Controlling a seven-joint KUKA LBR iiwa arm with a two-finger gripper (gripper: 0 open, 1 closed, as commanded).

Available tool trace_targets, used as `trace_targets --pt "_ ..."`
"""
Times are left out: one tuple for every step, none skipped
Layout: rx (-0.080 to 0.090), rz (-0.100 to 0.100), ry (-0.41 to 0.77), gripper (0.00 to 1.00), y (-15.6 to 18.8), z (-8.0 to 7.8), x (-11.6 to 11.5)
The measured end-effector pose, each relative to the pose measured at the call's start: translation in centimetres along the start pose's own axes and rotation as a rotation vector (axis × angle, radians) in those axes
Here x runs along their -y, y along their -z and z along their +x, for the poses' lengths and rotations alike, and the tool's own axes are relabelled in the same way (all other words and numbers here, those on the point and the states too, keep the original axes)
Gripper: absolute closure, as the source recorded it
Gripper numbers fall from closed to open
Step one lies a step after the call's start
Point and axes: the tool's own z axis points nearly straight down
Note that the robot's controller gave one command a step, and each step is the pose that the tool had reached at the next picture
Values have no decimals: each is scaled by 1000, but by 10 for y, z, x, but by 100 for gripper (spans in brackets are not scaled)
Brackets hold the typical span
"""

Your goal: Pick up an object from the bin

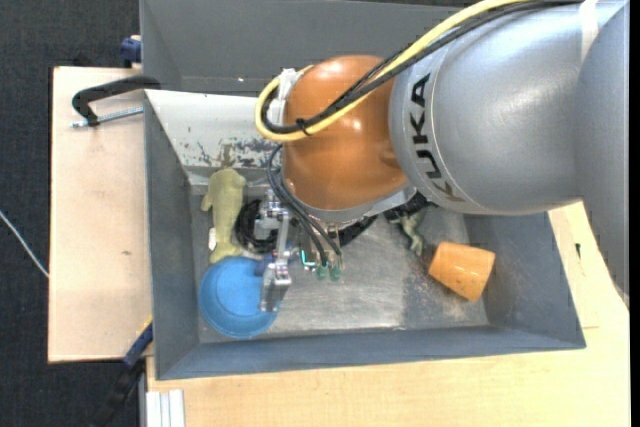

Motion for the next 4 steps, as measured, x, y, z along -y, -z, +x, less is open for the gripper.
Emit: trace_targets --pt "18 1 452 0 -107 -19 8" --pt "18 1 452 100 -106 -20 8" --pt "17 3 798 100 59 -50 38" --pt "-3 -1 772 100 -58 -25 40"
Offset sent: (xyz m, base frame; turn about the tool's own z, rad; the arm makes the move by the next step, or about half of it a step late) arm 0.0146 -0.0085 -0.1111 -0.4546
